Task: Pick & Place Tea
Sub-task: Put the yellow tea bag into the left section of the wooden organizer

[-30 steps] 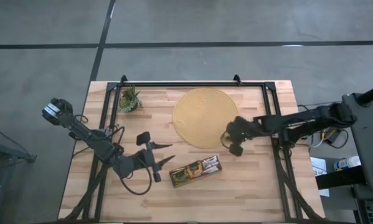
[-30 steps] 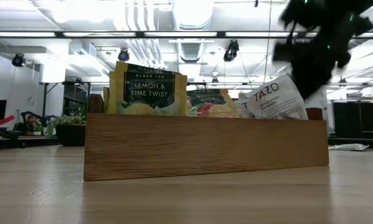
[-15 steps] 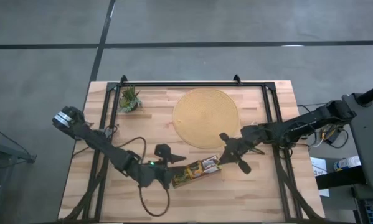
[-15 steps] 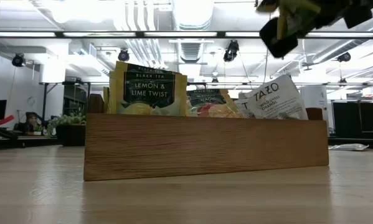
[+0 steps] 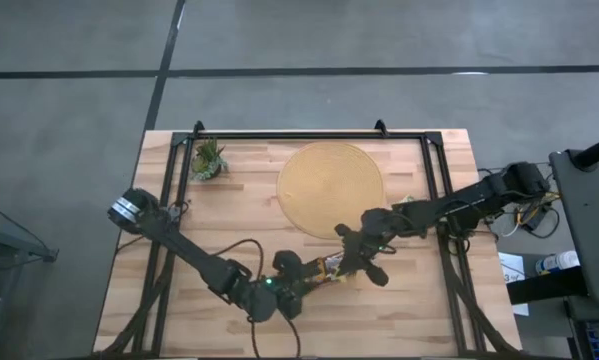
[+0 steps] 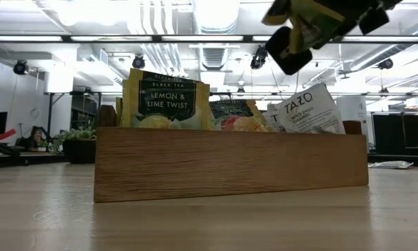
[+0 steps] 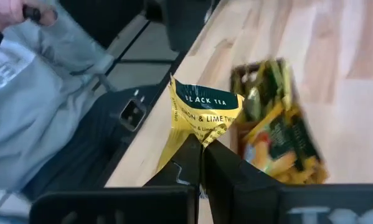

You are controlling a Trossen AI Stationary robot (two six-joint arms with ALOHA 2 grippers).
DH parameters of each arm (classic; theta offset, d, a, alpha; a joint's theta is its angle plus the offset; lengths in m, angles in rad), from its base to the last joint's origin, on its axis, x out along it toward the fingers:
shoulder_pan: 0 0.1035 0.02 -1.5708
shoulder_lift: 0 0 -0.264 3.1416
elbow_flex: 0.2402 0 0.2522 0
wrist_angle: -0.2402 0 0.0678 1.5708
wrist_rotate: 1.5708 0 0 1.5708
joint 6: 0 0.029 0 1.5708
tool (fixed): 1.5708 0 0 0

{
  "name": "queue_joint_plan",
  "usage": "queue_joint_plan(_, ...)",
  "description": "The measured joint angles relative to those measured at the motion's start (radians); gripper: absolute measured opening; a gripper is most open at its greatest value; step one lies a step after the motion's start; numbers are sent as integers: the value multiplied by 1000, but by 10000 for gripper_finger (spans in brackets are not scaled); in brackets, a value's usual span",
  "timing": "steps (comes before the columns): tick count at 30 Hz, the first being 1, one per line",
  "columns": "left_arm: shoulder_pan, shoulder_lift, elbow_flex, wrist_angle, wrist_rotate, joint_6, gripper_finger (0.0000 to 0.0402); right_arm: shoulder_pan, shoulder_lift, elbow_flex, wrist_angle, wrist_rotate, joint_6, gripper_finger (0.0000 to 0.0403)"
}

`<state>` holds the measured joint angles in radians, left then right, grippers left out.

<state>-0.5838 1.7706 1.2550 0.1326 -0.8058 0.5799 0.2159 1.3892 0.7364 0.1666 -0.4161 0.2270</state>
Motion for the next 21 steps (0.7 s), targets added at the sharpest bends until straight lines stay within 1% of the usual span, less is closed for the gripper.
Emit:
queue_joint_plan(2, 1, 16, 20, -3, 4, 6, 188, 0, 37, 24, -10, -39, -3, 9)
queue_joint_plan(7, 6, 34, 36, -13, 14, 6, 188, 0, 105, 78, 1, -62, -20, 8)
queue_joint_plan(11, 16, 27, 33, -31, 92, -35, 188, 0, 138, 111, 1, -70, -27, 8)
queue_joint_plan(13, 20, 25, 34, -38, 149, -53, 188, 1, 150, 123, -12, -88, -46, 8)
queue_joint_plan(21, 44, 24, 35, -92, 161, -108, 188, 17, 182, 169, -9, -93, -56, 8)
